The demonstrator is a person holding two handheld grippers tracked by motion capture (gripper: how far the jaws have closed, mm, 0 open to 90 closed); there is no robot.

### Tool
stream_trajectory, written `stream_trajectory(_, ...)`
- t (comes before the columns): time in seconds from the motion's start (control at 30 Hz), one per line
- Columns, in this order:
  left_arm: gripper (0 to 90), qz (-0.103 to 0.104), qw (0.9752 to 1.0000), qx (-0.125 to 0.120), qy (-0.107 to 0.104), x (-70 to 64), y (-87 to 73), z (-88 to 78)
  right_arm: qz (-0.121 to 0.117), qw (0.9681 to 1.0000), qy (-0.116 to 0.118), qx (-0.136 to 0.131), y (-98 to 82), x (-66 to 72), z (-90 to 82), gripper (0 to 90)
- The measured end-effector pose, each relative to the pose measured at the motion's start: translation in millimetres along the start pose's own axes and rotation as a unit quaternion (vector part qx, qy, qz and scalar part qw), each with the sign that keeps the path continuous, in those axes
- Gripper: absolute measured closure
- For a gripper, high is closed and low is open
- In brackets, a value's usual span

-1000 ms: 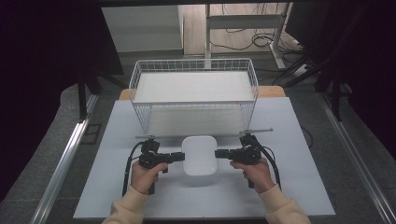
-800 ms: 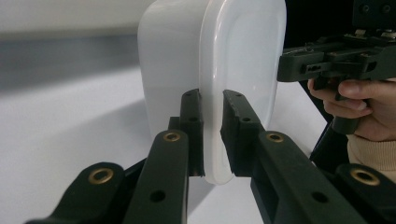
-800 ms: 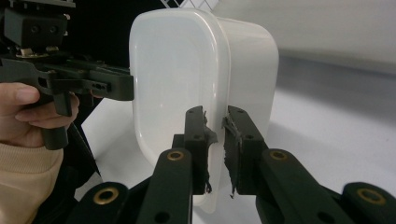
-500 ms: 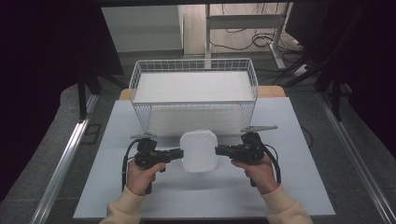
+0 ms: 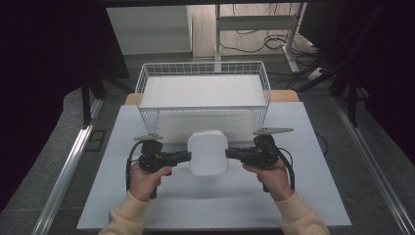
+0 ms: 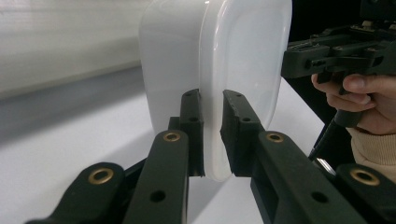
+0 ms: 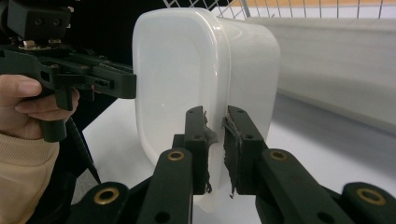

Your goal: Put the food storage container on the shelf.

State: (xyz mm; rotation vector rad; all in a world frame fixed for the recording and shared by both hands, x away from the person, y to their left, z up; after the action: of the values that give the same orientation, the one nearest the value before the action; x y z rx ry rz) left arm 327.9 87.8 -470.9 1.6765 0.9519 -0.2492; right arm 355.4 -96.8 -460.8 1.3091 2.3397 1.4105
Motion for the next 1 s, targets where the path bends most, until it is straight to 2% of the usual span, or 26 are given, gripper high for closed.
stream_trajectory(0.2,79.6,0.014,0.9999,0.0,0.007,-3.7,16.5,-6.3,-0.006,0.9999,-0.002,-0.008,13.5,2.7,-1.7,79.4)
stream_trajectory(0.6,79.5,0.039,0.9991,-0.016,0.012,-13.3,55.1,-22.5,-0.02,0.9993,-0.003,-0.032,55.2,12.4,-11.6,79.5)
stream_trajectory(1.0,79.4,0.048,0.9985,-0.023,0.014,-15.9,87.3,-30.1,-0.03,0.9986,-0.009,-0.042,90.9,15.3,-16.2,79.5)
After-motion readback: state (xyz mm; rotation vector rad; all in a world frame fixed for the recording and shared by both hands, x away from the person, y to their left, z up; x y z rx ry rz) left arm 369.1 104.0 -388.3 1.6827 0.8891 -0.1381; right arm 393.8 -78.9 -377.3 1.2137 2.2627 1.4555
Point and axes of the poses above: each handheld gripper's, and its own axes: z roughly forward along the jaws, y roughly out of its top, x roughly to its left, the point moved 9 cm from there along z, roughly forward along the jaws, and after that the axes turned 13 degrees about -y, right-handed, at the moved point
